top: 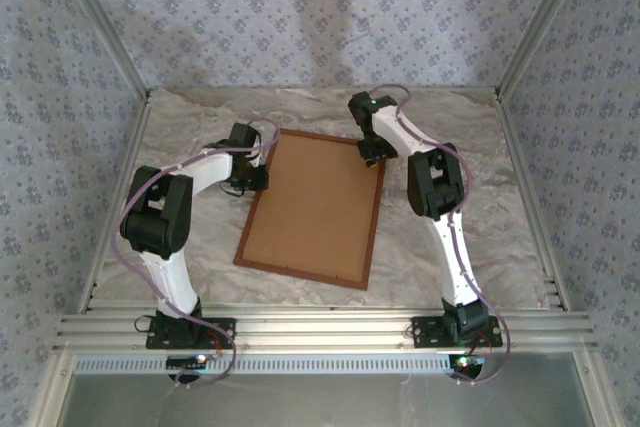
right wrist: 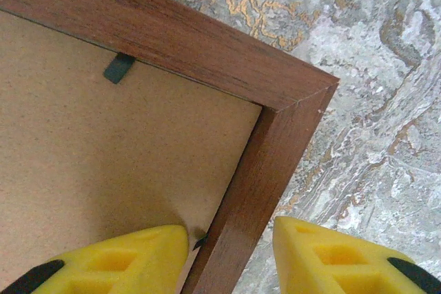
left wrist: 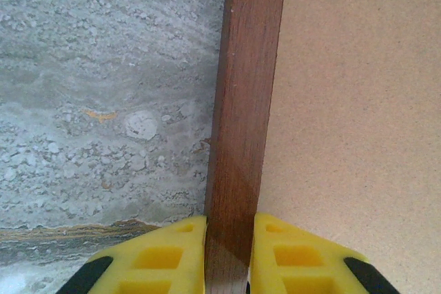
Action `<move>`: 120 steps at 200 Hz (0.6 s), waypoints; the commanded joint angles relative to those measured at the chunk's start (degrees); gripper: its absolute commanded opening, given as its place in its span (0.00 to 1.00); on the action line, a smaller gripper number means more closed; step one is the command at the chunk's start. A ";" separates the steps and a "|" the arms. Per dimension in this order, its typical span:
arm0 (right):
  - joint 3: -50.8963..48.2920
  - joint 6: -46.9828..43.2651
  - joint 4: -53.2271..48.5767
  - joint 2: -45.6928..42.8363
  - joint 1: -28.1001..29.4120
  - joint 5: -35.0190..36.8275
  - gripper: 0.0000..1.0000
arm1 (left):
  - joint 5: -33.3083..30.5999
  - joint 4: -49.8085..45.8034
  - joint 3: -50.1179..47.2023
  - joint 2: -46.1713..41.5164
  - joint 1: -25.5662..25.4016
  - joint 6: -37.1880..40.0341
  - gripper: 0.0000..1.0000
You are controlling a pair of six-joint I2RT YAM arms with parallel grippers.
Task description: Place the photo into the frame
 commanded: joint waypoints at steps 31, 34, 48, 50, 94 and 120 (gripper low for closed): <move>-1.87 -0.85 1.52 2.49 1.52 -5.95 0.43 | 1.47 -2.29 -1.83 0.34 -0.19 -0.04 0.20; -2.16 -0.85 2.08 2.10 1.51 -6.40 0.44 | 1.48 -2.30 -1.82 0.36 -0.15 -0.04 0.20; -4.28 -0.93 5.21 -0.86 1.58 -7.73 0.45 | 1.32 -2.36 -1.78 0.62 -0.19 -0.04 0.20; -4.54 -0.93 5.64 -1.32 1.59 -7.81 0.45 | 1.30 -2.35 -1.73 0.67 -0.19 -0.04 0.20; -14.74 1.05 12.99 -14.17 0.85 -8.93 0.54 | 0.07 -2.59 -1.76 1.39 -0.19 -0.56 0.19; -25.09 3.90 16.53 -22.95 -0.48 -11.96 0.54 | -0.73 -2.66 -1.87 1.37 -0.19 -0.61 0.19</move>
